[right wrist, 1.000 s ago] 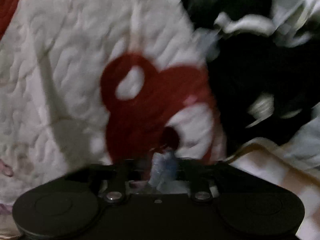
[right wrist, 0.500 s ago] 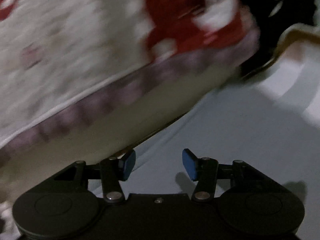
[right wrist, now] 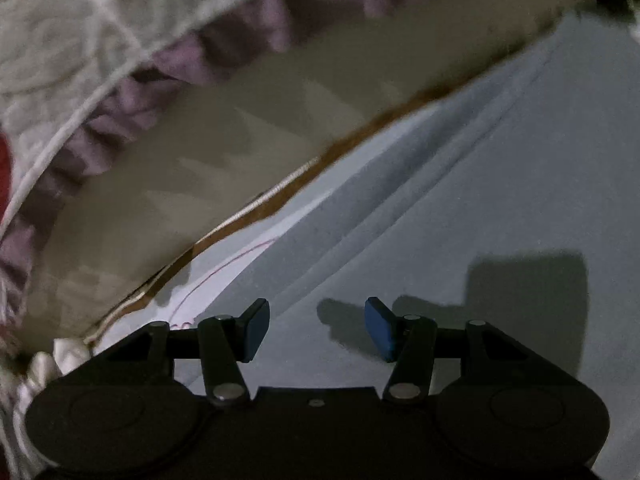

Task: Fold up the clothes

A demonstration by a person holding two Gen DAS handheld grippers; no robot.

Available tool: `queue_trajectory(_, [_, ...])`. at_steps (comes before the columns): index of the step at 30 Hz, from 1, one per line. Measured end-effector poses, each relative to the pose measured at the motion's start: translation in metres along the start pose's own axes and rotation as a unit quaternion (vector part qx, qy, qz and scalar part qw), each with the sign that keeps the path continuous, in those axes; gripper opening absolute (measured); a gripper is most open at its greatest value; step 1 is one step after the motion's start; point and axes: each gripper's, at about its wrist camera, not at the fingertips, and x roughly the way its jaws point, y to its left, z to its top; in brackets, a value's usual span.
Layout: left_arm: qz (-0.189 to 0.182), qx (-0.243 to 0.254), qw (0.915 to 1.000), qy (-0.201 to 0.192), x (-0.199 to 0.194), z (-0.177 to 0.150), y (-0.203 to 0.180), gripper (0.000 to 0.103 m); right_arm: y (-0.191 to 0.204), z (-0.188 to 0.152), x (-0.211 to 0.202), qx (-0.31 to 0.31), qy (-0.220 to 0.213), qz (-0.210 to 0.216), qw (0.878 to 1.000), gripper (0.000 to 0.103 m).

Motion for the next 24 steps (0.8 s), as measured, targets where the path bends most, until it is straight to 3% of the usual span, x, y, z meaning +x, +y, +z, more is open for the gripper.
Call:
queue_trajectory(3, [0.001,0.011,0.9999,0.004,0.0,-0.001,-0.002,0.054,0.015,0.0,0.016,0.005,0.028,-0.013,1.0,0.061])
queue_trajectory(5, [0.016,0.038,0.9992,0.006,0.002,-0.004,-0.01,0.054,0.022,0.004,0.03,-0.001,0.022,-0.05,0.999,0.062])
queue_trajectory(10, [0.044,0.085,0.9954,0.004,0.006,-0.01,-0.024,0.055,0.036,-0.005,0.056,0.002,0.005,-0.098,0.995,0.062])
queue_trajectory(13, [0.049,0.098,0.994,0.004,0.006,-0.011,-0.028,0.056,0.043,-0.016,0.069,-0.032,-0.002,-0.136,0.99,0.064])
queue_trajectory(16, [0.046,0.091,0.9947,0.004,0.006,-0.01,-0.026,0.056,0.061,-0.036,0.08,-0.133,-0.02,-0.178,0.975,0.066])
queue_trajectory(18, [0.045,0.089,0.995,0.003,0.005,-0.01,-0.025,0.056,0.067,-0.048,0.079,-0.178,-0.042,-0.182,0.966,0.043])
queue_trajectory(19, [0.044,0.089,0.995,0.003,0.005,-0.01,-0.025,0.056,0.066,-0.049,0.075,-0.194,-0.05,-0.177,0.964,0.01])
queue_trajectory(20, [0.044,0.09,0.995,0.003,0.006,-0.01,-0.025,0.056,0.066,-0.051,0.069,-0.207,-0.056,-0.178,0.961,0.001])
queue_trajectory(24, [0.038,0.085,0.9957,0.002,0.005,-0.009,-0.023,0.054,0.061,-0.061,0.054,-0.216,-0.103,-0.133,0.962,0.001])
